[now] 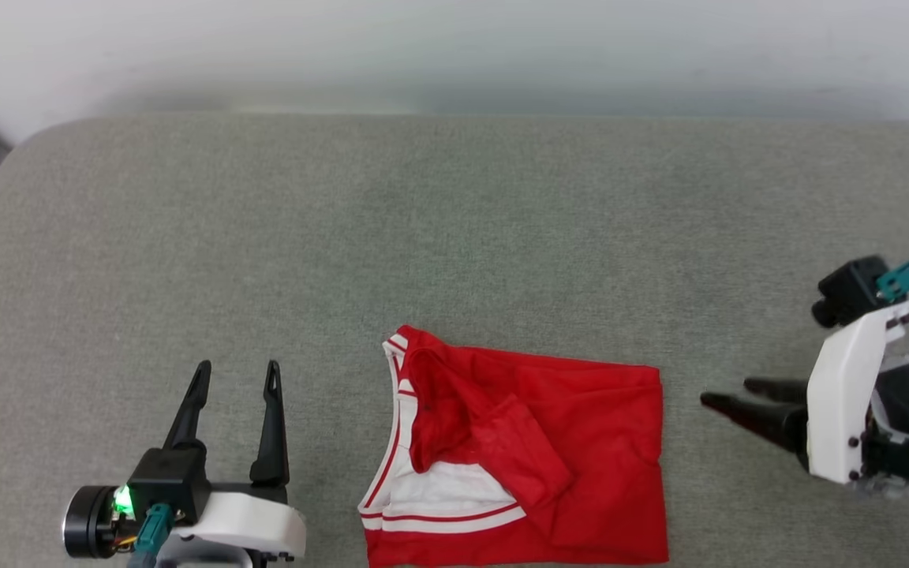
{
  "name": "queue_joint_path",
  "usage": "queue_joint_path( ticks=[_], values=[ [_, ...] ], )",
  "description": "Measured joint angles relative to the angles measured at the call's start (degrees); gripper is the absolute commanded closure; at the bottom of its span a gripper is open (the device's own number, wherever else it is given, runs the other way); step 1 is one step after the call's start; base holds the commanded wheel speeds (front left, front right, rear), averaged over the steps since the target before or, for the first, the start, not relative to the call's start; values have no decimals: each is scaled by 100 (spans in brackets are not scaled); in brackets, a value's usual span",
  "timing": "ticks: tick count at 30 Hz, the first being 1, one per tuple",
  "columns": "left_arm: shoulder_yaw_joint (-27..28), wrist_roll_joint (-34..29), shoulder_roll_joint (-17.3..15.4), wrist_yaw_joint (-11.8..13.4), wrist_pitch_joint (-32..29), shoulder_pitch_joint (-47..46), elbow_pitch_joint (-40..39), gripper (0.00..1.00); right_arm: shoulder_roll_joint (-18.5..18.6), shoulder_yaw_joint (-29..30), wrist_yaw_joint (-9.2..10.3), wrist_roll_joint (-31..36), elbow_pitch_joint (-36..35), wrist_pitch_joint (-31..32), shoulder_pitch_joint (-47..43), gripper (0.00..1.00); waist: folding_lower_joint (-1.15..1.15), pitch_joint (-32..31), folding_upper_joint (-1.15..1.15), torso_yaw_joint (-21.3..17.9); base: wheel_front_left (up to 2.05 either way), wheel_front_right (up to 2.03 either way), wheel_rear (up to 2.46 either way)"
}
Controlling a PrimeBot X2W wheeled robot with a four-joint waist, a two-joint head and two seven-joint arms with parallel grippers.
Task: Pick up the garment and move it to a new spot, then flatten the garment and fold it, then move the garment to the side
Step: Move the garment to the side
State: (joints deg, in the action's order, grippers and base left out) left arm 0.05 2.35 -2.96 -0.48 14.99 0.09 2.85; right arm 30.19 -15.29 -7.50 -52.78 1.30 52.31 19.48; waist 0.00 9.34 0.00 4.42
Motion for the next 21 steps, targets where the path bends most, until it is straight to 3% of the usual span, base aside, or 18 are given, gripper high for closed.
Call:
queue_joint_path(
  ticks=[7,16,21],
  values=[
    [-76,35,0,-3,0,-254,-16,0,-404,-75,0,-376,381,138,-261,0,0,334,0,180,0,0,0],
    [-197,102,2,3,0,-524,-2,0,-809,-394,-5,-494,996,-162,-222,0,0,727,0,419,0,0,0],
    [-218,136,3,15,0,-578,32,0,-850,-684,-11,-460,1210,-419,-103,0,0,821,0,523,0,0,0]
  ],
)
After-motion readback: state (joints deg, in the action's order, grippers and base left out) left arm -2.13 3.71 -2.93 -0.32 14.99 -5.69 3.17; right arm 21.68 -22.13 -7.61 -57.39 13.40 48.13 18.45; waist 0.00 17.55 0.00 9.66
